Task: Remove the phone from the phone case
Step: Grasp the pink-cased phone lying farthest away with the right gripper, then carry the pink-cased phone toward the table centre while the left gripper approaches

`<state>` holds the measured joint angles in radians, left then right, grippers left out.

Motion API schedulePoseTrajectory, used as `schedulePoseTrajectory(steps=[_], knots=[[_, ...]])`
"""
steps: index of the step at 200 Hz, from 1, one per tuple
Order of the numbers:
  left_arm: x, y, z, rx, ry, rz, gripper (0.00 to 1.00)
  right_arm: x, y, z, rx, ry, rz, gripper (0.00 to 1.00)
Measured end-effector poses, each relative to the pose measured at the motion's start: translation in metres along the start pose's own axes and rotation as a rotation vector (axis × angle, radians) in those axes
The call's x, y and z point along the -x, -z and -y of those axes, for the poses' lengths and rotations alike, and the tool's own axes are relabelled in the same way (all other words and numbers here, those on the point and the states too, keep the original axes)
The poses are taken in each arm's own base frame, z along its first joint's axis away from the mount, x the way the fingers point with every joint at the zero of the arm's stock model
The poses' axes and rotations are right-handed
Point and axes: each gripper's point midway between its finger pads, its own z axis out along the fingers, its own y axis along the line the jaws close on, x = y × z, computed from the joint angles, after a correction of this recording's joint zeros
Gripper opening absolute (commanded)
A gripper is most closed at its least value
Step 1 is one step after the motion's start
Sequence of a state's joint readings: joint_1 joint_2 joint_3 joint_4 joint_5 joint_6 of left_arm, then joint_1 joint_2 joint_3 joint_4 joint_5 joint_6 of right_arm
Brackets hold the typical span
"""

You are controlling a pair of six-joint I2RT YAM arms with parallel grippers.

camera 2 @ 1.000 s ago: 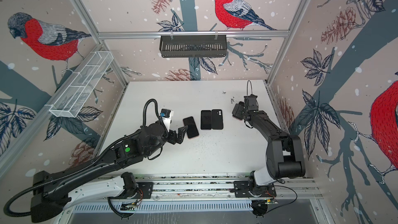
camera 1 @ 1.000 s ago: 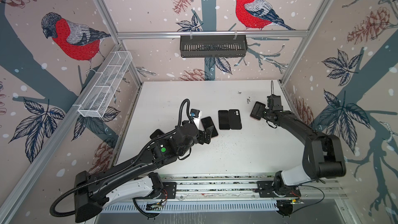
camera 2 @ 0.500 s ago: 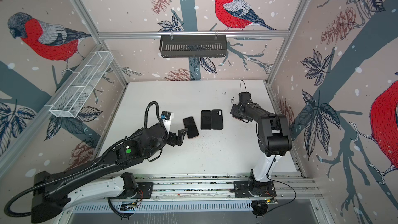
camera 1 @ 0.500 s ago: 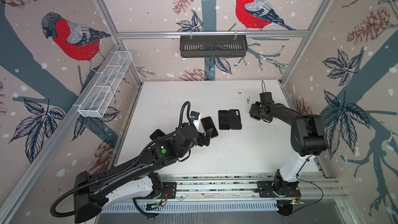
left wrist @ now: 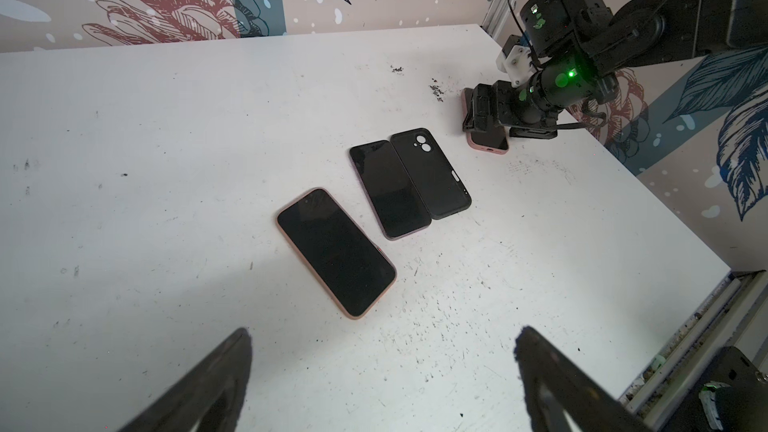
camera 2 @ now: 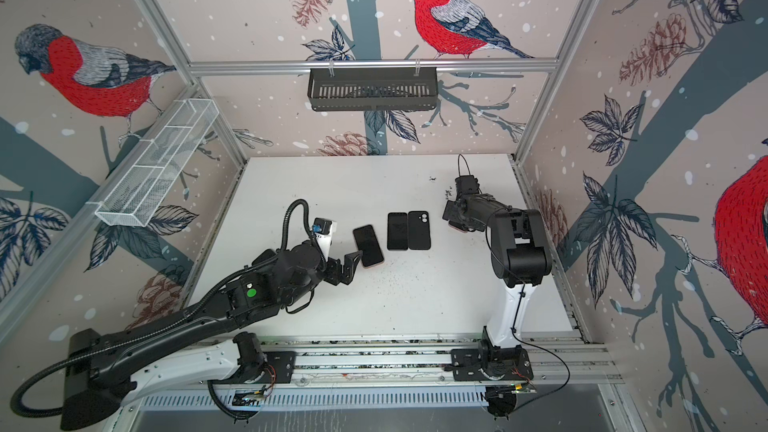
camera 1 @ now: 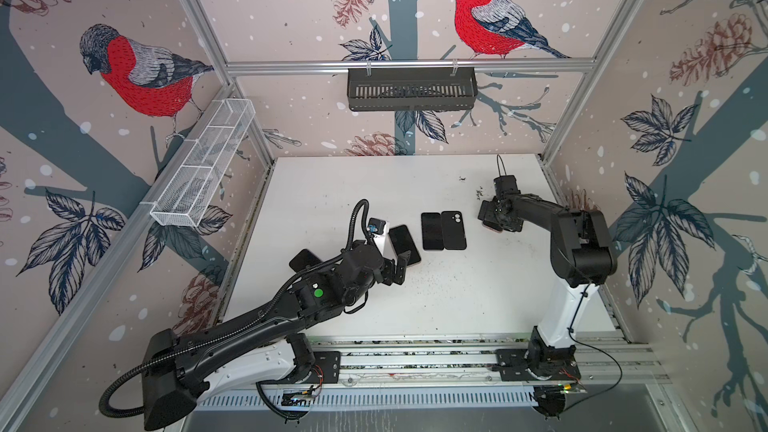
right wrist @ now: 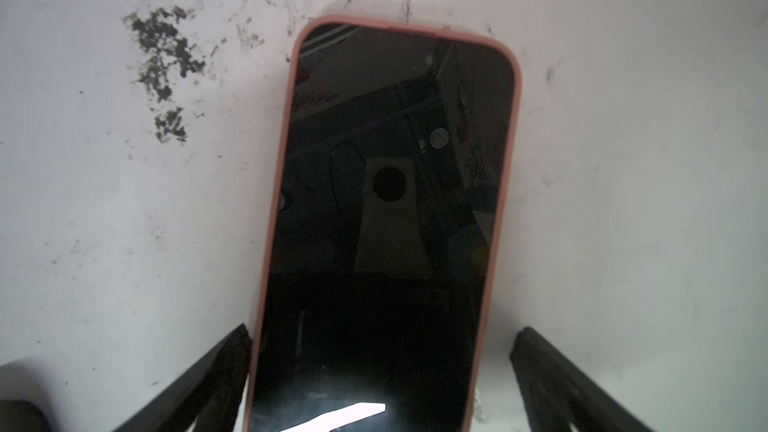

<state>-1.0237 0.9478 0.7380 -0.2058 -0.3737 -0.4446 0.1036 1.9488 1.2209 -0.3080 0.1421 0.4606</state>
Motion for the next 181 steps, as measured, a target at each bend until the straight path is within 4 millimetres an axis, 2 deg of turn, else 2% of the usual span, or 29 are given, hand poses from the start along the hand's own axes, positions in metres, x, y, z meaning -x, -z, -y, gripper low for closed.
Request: schedulePoseTrajectory(steps=[58,101,141,181], knots=[[-0.006,-0.008,0.008,-0.026,-0.006,-0.030,0.96,0.001,-0.001,0.005,0.007,0.000,0.004,0.94],[-0.007,-0.014,0.017,-0.060,0.000,-0.038,0.96,0.001,0.000,0.008,0.014,-0.008,0.010,0.86],[-0.001,-0.026,0.039,-0.137,0.026,-0.053,0.96,0.000,0.000,0.009,0.018,-0.011,0.029,0.83],[0.004,-0.038,0.055,-0.182,0.045,-0.059,0.96,-0.002,0.002,0.011,0.020,-0.011,0.038,0.73]])
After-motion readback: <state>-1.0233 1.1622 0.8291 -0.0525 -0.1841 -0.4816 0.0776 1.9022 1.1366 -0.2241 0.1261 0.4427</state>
